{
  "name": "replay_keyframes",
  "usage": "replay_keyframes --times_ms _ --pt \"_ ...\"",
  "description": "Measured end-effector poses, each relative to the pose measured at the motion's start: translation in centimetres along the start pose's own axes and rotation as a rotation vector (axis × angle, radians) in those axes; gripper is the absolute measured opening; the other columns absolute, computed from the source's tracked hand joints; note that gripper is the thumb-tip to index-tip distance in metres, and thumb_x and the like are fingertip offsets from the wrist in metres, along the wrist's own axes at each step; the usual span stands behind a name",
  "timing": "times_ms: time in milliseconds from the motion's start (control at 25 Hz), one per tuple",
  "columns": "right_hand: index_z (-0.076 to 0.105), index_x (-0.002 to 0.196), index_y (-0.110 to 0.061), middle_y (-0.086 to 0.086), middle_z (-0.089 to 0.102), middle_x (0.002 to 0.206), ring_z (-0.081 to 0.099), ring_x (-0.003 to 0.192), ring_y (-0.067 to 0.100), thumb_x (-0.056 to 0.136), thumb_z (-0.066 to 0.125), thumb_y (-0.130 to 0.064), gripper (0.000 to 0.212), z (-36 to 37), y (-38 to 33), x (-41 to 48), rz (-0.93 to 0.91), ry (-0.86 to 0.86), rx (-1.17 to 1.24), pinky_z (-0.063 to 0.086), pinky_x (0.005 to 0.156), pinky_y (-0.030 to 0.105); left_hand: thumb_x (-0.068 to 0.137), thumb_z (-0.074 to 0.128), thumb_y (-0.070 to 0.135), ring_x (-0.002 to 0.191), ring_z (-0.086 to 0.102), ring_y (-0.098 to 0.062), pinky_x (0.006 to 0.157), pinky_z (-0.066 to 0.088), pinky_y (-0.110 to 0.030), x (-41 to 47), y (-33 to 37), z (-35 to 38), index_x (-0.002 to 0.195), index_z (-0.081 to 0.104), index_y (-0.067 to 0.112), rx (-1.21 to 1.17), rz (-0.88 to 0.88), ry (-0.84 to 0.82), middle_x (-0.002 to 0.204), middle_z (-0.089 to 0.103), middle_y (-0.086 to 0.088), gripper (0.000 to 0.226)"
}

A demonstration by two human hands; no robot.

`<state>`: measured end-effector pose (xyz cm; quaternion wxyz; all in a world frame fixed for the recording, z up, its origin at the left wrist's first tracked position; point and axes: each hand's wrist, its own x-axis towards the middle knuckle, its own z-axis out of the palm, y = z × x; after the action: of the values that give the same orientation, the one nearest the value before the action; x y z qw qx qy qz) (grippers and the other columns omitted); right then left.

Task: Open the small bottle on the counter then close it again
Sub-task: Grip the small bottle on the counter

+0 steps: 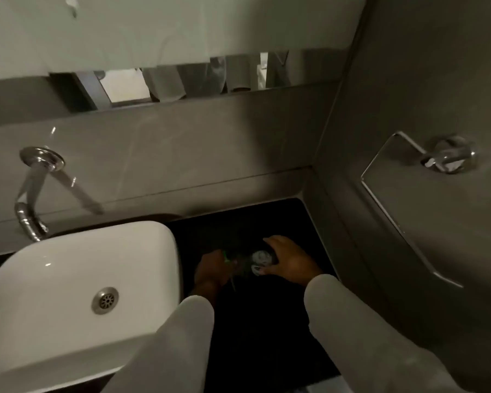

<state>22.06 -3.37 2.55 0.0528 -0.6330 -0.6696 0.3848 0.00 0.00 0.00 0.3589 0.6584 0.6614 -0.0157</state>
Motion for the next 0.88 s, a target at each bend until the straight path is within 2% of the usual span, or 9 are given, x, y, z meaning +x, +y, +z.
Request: replay_keyframes --times_ms 120,200,320,400,480,600,720,800,880 --pt "0.044 0.148 -0.016 0.007 0.043 0.154 0.041 0.142 0.026 0.075 0.08 -0.049 0.087 1.2 0.8 1.2 0.046 0.06 0.101 0.036 0.114 0.038 0.091 0.065 0.046 0.12 0.059 -0.038 0.098 0.051 -0.04 1.4 -0.3 1.5 0.129 0.063 0.007 -0.128 -0.149 0.02 0.131 0.063 -0.019 0.054" --pt "0.062 0.127 -0.016 0.005 0.059 0.131 0.059 0.121 0.026 0.074 0.08 -0.047 0.064 2.0 1.4 1.8 0.031 0.11 0.113 0.049 0.104 0.041 0.09 0.064 0.046 0.118 0.06 -0.039 0.097 0.053 -0.045 2.2 -0.5 2.1 0.127 0.063 0.009 -0.128 -0.223 0.008 0.13 0.063 -0.018 0.052" --pt "0.069 0.104 -0.017 0.001 0.063 0.109 0.064 0.1 0.021 0.071 0.078 -0.049 0.047 2.4 2.0 2.2 -0.006 0.157 0.2 0.056 0.091 0.045 0.09 0.064 0.041 0.115 0.061 -0.04 0.096 0.054 -0.049 3.0 -0.7 2.8 0.125 0.063 0.009 -0.088 -0.257 0.023 0.128 0.063 -0.018 0.047" --pt "0.071 0.104 -0.018 0.003 0.064 0.12 0.059 0.118 0.024 0.07 0.08 -0.049 0.047 2.3 2.3 2.5 -0.035 0.161 0.18 0.049 0.104 0.042 0.089 0.066 0.04 0.116 0.061 -0.041 0.095 0.053 -0.049 3.1 -1.0 2.7 0.125 0.064 0.011 -0.119 -0.276 0.048 0.127 0.064 -0.019 0.047" --pt "0.073 0.109 -0.02 0.005 0.05 0.148 0.031 0.148 0.029 0.07 0.08 -0.051 0.05 1.6 2.5 3.1 -0.049 0.148 0.074 0.029 0.119 0.047 0.087 0.067 0.038 0.114 0.062 -0.04 0.095 0.054 -0.047 3.1 -1.1 1.7 0.124 0.064 0.012 -0.173 -0.271 0.104 0.125 0.065 -0.019 0.045" --pt "0.073 0.108 -0.026 -0.001 0.022 0.166 -0.005 0.156 0.03 0.071 0.079 -0.054 0.046 0.4 2.2 3.9 -0.038 0.106 -0.035 0.004 0.123 0.061 0.082 0.071 0.042 0.105 0.067 -0.034 0.087 0.055 -0.038 2.9 -0.5 -1.5 0.109 0.069 0.018 -0.205 -0.176 0.3 0.11 0.073 -0.011 0.036" --pt "0.074 0.101 -0.028 -0.004 0.009 0.169 -0.017 0.155 0.033 0.071 0.079 -0.053 0.039 -0.3 1.7 4.4 -0.003 0.086 -0.036 -0.005 0.121 0.064 0.077 0.079 0.044 0.082 0.071 -0.004 0.068 0.051 -0.014 2.0 2.4 -5.4 0.087 0.066 0.033 -0.412 0.081 0.531 0.078 0.072 0.019 0.019" --pt "0.076 0.101 -0.027 -0.004 0.003 0.17 -0.02 0.154 0.034 0.072 0.079 -0.051 0.038 -0.8 1.3 4.6 0.028 0.082 -0.069 -0.006 0.121 0.065 0.079 0.082 0.039 0.083 0.07 0.004 0.072 0.05 -0.006 0.9 4.7 -7.1 0.089 0.067 0.039 -0.572 0.352 0.595 0.082 0.073 0.024 0.018" --pt "0.076 0.104 -0.028 -0.004 0.0 0.17 -0.022 0.153 0.035 0.072 0.079 -0.051 0.039 -1.2 0.7 4.8 0.053 0.061 -0.102 -0.007 0.12 0.066 0.081 0.083 0.034 0.091 0.07 -0.005 0.082 0.052 -0.013 0.1 6.5 -7.7 0.098 0.068 0.04 -0.602 0.545 0.654 0.093 0.074 0.016 0.023"
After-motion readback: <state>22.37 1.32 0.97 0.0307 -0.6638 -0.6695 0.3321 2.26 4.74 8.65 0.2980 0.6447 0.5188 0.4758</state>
